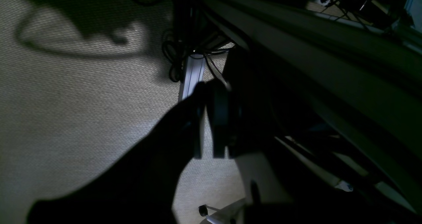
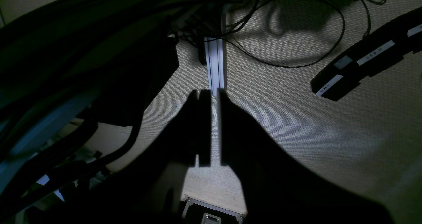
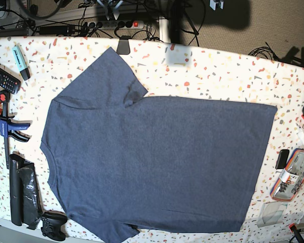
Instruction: Fold the T-shirt properly
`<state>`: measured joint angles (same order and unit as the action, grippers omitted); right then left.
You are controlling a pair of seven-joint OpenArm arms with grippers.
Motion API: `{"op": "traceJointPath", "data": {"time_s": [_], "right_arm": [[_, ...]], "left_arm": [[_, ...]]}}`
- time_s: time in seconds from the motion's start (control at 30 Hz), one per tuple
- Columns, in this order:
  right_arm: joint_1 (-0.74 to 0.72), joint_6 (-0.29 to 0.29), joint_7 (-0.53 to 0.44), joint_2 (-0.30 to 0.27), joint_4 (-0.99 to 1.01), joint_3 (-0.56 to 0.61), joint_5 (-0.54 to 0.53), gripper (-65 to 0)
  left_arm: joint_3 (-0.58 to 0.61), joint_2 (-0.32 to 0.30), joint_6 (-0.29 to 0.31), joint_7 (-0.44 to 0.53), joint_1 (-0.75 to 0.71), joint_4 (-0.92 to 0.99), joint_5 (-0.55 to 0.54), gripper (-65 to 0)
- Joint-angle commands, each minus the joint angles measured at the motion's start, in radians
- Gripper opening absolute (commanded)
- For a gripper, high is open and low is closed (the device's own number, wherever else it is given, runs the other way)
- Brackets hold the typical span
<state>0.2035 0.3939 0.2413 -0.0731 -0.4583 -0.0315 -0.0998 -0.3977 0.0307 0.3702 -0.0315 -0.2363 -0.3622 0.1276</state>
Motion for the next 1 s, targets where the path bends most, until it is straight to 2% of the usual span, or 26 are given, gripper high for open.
{"op": "traceJointPath", "data": {"time_s": [0.0,0.17,0.27,0.43,0.57,0.67,0.73,0.87,0.97], "right_arm": [[0.007,0.017,0.002,-0.005,-0.006,-0.001,-0.001,-60.3],[0.008,0.021,0.002,-0.011,-0.013,-0.001,0.005,-60.3],[0.009,0.046,0.002,-0.023,-0.027,-0.001,0.049,-60.3],[0.022,0.088,0.002,-0.050,-0.044,-0.001,0.048,-60.3],[0.055,0.160,-0.045,-0.075,-0.063,-0.001,0.048,-60.3],[0.099,0.249,-0.062,-0.091,-0.117,-0.001,0.047,-60.3],[0.135,0.301,-0.061,-0.103,-0.174,-0.001,0.045,-60.3],[0.238,0.304,-0.060,-0.136,-0.319,-0.001,0.040,-60.3],[0.335,0.304,-0.058,-0.173,-0.449,-0.001,-0.003,-60.3]], "left_arm": [[0.000,0.000,0.011,0.006,-0.014,-0.004,0.003,-59.7],[0.000,0.000,0.011,0.011,-0.016,-0.004,0.003,-59.7],[0.000,0.000,0.011,0.034,-0.019,-0.004,0.003,-59.7],[0.000,0.003,0.011,0.053,-0.053,-0.048,0.003,-59.7],[0.000,0.003,0.011,0.059,-0.119,-0.156,0.002,-59.7],[0.000,0.003,0.012,0.059,-0.181,-0.260,-0.005,-59.7],[0.000,0.002,0.036,0.058,-0.225,-0.335,-0.005,-59.7],[0.000,0.002,0.127,0.050,-0.322,-0.490,-0.016,-59.7],[0.000,0.002,0.143,0.043,-0.396,-0.609,-0.055,-59.7]]}}
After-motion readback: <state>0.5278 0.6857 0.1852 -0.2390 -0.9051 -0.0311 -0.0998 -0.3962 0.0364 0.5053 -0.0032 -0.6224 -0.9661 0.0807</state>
